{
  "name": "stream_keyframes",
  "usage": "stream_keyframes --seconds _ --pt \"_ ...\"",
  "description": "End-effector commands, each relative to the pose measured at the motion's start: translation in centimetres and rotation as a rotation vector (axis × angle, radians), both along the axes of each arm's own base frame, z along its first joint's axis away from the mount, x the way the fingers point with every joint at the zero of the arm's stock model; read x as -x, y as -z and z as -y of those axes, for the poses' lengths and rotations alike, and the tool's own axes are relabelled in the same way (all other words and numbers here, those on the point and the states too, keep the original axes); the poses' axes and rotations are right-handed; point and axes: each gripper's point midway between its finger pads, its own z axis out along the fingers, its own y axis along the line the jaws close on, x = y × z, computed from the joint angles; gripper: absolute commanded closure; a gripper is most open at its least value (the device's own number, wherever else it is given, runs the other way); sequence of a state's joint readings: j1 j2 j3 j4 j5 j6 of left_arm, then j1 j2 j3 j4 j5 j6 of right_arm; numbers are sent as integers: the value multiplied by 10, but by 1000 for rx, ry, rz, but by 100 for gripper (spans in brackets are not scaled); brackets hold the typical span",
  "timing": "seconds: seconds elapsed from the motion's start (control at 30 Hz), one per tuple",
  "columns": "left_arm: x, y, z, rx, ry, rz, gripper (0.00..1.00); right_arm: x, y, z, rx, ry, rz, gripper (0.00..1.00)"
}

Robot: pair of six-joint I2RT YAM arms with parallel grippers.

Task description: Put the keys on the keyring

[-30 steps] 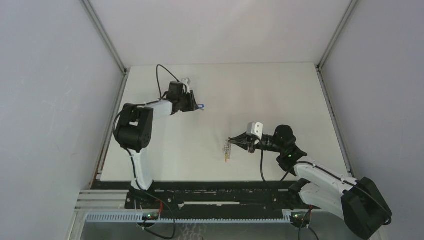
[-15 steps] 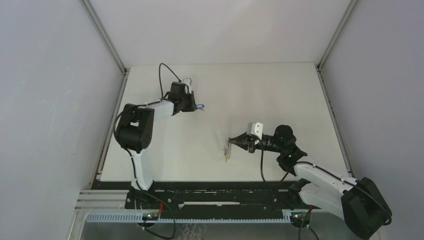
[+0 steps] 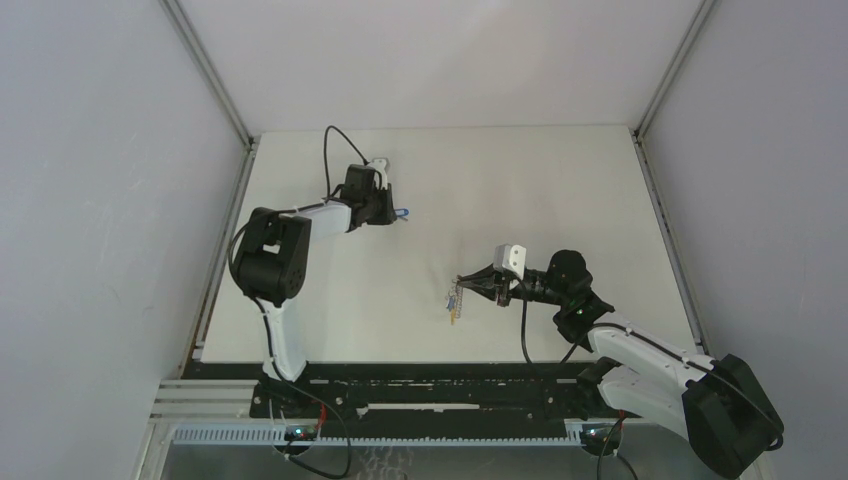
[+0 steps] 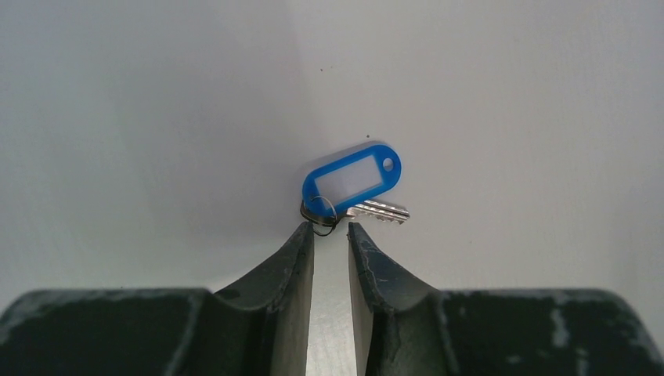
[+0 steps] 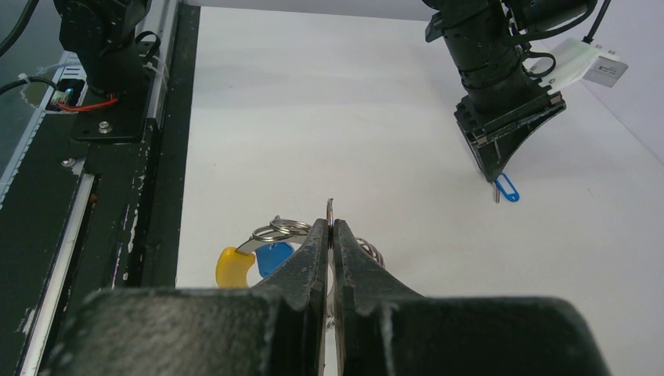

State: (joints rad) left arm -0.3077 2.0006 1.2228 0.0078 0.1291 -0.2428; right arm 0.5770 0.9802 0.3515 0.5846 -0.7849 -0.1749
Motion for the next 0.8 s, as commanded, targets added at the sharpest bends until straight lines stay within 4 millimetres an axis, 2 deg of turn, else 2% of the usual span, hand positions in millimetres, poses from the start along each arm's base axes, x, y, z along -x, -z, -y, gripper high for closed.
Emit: stream_keyframes --seconds 0.0,0.47,0.63,0.77 --pt "2 -7 -3 -20 -5 21 73 -2 -22 -1 -48 -6 54 100" --pt "1 -6 -7 -44 -18 23 81 -1 -22 -1 -48 -7 52 100" --pt "3 -6 -7 -43 -14 23 89 -1 -22 -1 -48 -8 51 100" --pt "8 -17 -5 -44 12 46 99 -2 -23 -1 -49 -5 54 100"
